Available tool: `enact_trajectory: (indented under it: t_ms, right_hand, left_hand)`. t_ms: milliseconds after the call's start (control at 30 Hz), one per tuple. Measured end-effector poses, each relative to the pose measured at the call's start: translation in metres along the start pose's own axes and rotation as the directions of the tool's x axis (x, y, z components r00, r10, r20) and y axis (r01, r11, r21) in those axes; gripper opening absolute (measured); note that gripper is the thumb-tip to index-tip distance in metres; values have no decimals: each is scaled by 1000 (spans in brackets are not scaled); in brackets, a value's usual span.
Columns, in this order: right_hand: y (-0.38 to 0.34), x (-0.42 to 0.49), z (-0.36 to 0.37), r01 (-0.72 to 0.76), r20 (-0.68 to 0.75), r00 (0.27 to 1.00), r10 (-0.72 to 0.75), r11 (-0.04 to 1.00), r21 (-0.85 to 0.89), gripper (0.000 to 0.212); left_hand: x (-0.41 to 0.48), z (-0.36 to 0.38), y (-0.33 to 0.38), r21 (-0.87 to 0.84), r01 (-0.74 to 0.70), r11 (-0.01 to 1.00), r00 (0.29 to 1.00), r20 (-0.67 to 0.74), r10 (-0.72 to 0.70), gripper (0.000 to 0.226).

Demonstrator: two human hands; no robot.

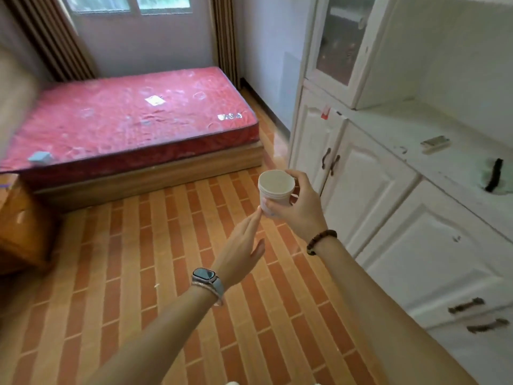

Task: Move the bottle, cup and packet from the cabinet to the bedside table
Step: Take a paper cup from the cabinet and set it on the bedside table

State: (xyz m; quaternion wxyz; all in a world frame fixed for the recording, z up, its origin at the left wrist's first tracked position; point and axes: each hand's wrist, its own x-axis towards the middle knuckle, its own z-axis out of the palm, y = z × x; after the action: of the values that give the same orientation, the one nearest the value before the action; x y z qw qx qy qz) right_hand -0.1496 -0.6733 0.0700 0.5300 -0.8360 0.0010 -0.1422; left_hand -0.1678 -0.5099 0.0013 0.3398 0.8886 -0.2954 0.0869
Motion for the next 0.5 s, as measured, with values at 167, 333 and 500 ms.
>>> enact_trajectory:
  t_ms: [167,333,500]
  right_hand:
    - [-29,7,89,73,104,992,-72,997,-8,78]
    - [-53,13,160,158,215,964,-159,987,18,77]
    - [-68,28,222,196,335,917,-214,977,86,76]
  left_hand:
    - [-40,-49,-57,47,101,994,992,-79,-97,66]
    - [-73,-91,-96,35,239,970,956,-183,-229,61]
    - [-91,-124,-131,-21,389,921,881,-284,-379,58]
